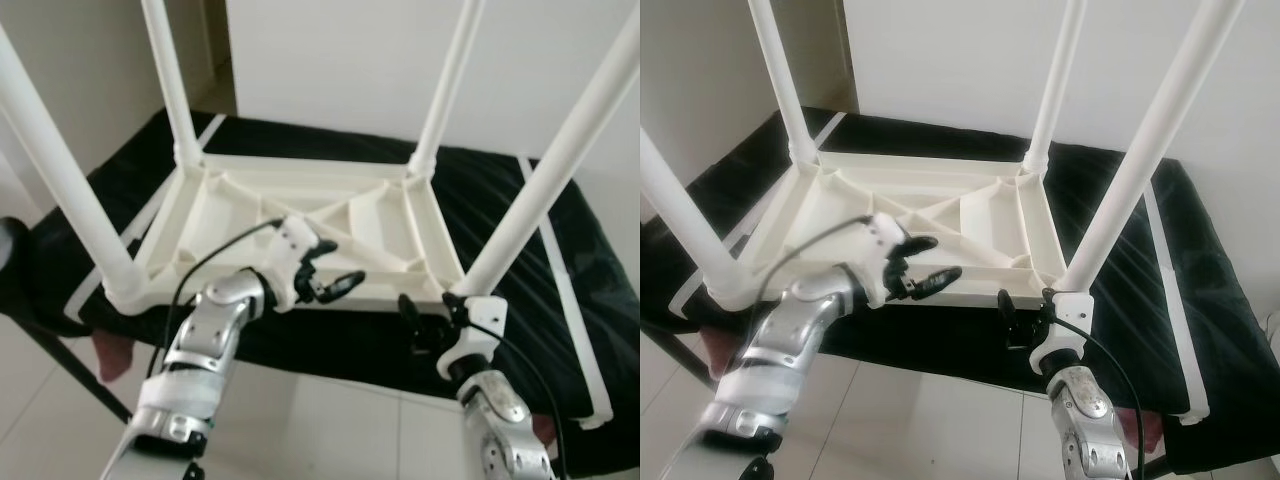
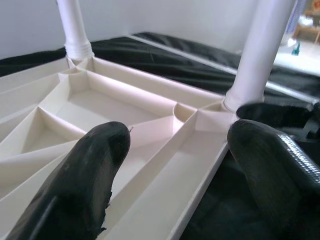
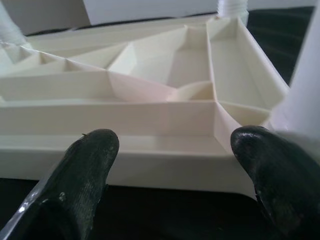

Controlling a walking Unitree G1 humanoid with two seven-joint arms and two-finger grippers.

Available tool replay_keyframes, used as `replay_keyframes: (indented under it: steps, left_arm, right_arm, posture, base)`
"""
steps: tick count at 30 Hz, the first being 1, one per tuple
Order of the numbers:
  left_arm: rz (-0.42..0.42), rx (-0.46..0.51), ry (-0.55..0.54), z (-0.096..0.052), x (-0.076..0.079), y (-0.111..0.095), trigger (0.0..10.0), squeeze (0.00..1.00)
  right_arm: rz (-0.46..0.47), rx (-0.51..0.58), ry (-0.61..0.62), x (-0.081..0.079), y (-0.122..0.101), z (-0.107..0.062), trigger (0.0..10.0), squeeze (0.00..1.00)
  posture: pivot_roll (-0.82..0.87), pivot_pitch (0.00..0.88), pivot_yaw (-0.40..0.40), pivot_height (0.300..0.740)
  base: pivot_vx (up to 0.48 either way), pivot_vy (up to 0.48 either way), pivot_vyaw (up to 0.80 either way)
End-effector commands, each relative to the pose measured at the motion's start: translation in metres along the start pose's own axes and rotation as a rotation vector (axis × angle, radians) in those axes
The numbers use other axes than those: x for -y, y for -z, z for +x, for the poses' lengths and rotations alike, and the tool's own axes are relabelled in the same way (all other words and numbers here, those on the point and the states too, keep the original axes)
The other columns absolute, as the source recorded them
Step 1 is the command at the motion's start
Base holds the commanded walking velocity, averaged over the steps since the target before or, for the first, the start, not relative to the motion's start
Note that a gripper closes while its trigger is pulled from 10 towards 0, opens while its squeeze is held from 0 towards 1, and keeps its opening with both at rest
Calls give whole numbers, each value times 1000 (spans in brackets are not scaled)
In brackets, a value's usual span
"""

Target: Building children table

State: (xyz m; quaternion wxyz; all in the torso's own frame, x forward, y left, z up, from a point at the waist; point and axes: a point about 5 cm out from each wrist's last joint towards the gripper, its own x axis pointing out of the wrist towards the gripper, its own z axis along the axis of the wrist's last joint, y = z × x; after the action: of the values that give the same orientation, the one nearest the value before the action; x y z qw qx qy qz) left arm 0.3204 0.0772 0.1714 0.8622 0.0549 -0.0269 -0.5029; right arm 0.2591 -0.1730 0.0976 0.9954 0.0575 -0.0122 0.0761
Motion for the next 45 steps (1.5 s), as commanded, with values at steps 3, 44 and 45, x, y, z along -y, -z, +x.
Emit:
replay_keyframes:
  steps: [3, 44, 45]
  left_arm:
    - [-48, -46, 157, -12, 23, 8, 10000, 0]
    - [-117, -460, -75, -180, 1, 21, 10000, 0]
    - [-115, -490, -110, -193, -3, 20, 10000, 0]
  right_arm:
    - [-19, -1, 71, 26, -3, 3, 10000, 0]
    - [-108, 51, 203, 84, -20, 15, 10000, 0]
    - [-109, 47, 194, 83, -20, 16, 10000, 0]
  posture:
    - [32, 29, -37, 740]
    - [92, 32, -70, 740]
    - [97, 31, -74, 740]
  base:
    - [0, 0, 0]
    - [0, 0, 0]
    - [0, 0, 0]
